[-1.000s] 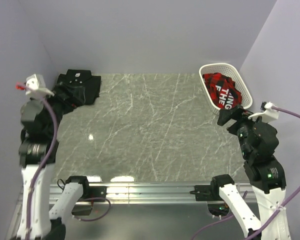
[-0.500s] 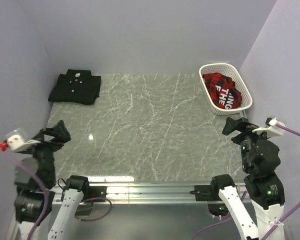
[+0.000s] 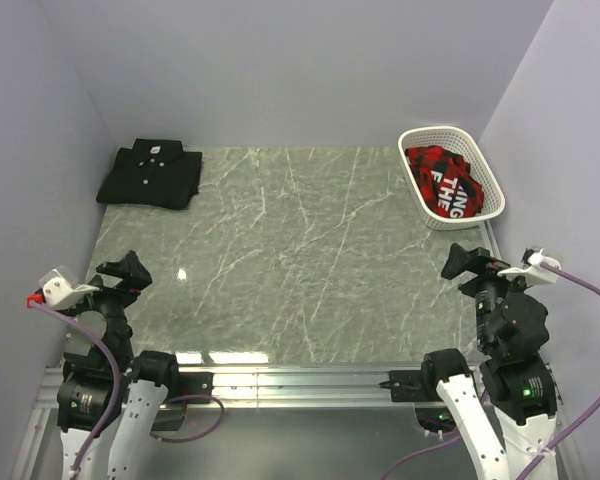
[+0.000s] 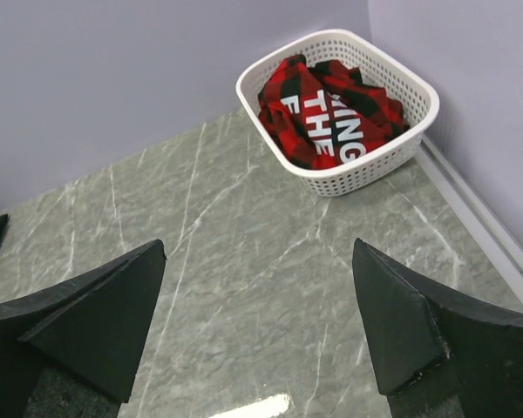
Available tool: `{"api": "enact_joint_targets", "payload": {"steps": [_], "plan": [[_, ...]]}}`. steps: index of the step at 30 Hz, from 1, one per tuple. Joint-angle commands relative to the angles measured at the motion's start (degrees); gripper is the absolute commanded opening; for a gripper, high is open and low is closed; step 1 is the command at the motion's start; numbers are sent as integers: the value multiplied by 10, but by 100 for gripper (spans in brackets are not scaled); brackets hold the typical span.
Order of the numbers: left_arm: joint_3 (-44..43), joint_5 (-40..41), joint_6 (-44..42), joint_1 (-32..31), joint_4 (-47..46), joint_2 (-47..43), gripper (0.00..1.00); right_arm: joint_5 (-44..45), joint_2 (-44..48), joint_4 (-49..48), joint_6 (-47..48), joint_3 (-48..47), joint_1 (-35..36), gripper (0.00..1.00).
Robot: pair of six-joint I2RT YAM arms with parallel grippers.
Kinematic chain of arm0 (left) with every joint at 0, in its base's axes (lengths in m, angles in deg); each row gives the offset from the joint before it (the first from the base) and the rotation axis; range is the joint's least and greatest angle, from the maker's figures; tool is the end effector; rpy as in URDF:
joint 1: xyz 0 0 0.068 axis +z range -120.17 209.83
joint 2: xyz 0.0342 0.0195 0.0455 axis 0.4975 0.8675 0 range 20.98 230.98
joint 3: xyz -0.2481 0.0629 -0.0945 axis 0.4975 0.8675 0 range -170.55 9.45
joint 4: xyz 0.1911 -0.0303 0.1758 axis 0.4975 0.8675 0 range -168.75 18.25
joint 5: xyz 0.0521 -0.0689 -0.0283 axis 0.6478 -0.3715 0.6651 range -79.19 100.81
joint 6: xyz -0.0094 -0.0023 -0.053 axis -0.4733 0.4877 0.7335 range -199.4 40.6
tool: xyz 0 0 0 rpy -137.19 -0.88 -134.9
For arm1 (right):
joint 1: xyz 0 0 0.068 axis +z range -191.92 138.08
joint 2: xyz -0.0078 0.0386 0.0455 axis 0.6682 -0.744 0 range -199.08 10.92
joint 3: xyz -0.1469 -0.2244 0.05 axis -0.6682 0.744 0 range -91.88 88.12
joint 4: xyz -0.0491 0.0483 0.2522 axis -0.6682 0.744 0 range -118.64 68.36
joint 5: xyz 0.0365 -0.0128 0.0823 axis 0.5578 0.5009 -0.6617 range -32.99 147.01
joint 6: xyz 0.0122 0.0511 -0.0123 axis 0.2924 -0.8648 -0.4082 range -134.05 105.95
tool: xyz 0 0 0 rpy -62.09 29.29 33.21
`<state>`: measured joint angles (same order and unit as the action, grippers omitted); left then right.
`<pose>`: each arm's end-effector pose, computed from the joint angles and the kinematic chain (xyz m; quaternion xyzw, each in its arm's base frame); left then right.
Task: Fold and stack the long sleeve shirts
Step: Neatly place the folded shirt to the corner
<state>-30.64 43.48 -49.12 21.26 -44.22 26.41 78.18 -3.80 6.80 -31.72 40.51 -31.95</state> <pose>0.0310 0.0147 0.3275 -0.3232 0.6281 -0.0387 0.7068 0.0464 -0.0049 0.3592 0.1743 0.7002 0.0334 0.6915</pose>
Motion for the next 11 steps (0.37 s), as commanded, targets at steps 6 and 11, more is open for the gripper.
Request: {"api": "enact_joint_targets", "payload": {"steps": [6,11], "plan": [[6,57,26,-7,-39,-7,99,5,24,-50,17,30,3,94],[19,61,22,-8,-55,-26,99,5,27,-57,17,38,3,94]]}}
